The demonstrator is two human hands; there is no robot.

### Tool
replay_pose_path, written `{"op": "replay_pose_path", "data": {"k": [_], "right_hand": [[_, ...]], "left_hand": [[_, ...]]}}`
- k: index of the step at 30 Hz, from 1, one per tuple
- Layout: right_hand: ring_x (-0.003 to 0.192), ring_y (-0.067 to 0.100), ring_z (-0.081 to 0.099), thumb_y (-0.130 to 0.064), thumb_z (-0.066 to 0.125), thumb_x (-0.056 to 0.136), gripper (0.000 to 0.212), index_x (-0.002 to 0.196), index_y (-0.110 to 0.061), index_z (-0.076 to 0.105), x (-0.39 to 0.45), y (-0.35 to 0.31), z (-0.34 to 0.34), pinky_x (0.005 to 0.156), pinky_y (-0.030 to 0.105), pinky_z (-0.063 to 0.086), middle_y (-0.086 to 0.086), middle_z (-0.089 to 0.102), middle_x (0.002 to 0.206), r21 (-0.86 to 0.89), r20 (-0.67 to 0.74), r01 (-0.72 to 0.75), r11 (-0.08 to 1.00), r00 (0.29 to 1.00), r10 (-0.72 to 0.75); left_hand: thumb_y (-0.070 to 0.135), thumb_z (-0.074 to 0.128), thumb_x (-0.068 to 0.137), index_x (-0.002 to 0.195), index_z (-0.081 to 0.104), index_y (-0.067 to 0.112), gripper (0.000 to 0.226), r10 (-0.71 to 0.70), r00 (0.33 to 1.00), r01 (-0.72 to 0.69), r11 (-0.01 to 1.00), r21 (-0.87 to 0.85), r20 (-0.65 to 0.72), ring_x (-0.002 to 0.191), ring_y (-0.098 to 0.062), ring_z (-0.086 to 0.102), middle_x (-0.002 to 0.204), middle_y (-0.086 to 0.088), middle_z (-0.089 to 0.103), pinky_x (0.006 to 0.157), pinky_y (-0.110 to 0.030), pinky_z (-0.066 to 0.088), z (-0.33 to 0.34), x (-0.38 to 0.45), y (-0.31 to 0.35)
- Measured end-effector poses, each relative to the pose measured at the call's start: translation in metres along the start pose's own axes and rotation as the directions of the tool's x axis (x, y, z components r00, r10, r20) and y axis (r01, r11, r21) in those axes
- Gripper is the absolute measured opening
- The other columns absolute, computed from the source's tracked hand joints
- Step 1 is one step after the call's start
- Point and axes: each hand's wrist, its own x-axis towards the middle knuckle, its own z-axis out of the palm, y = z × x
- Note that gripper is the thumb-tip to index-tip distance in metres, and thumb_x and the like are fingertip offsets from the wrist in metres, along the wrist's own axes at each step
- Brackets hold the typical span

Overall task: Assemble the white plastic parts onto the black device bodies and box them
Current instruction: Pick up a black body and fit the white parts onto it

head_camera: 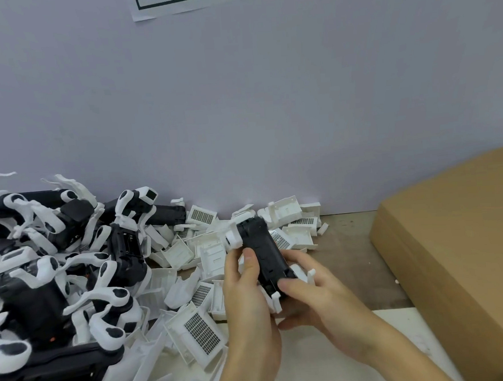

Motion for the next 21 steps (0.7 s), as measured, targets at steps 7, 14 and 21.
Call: {"op": "replay_pose_path", "data": {"k": [7, 14, 21], "right_hand": [[0.072, 0.018, 0.071, -0.003, 0.050, 0.099, 0.041, 0.109, -0.039, 0.066, 0.0000, -0.0016, 0.0080, 0.067, 0.031, 0.057, 0.000, 0.076, 0.091, -0.025, -0.106, -0.010, 1.000, 0.994, 0.007], [0.060, 0.014, 0.062, 0.000, 0.050, 0.093, 0.041, 0.119, -0.029, 0.062, 0.0011, -0.0034, 0.0082, 0.067, 0.033, 0.050, 0.000, 0.071, 0.074, -0.021, -0.059, -0.025, 0.999, 0.998, 0.024], [0.061, 0.012, 0.061, -0.020, 0.048, 0.067, 0.056, 0.120, -0.032, 0.063, 0.0006, -0.0002, 0.0057, 0.070, 0.031, 0.050, -0.003, 0.067, 0.068, -0.089, -0.057, 0.006, 0.996, 0.998, -0.011]], "left_hand": [[0.028, 0.047, 0.105, 0.114, 0.065, 0.024, 0.021, 0.027, 1.000, -0.027, 1.000, -0.002, 0.011, 0.085, -0.029, 0.066, 0.105, -0.016, 0.072, 0.072, -0.044, 0.050, 0.0018, 0.0008, -0.0020], [0.027, 0.048, 0.105, 0.120, 0.064, 0.023, 0.022, 0.030, 1.000, -0.030, 0.999, -0.035, -0.005, 0.081, -0.030, 0.062, 0.099, -0.014, 0.070, 0.065, -0.036, 0.046, 0.0004, 0.0035, -0.0038], [0.027, 0.049, 0.104, 0.120, 0.065, 0.024, 0.022, 0.040, 0.999, -0.040, 0.999, -0.025, -0.013, 0.080, -0.030, 0.058, 0.097, -0.013, 0.069, 0.058, -0.033, 0.042, -0.0008, 0.0052, -0.0053]]}}
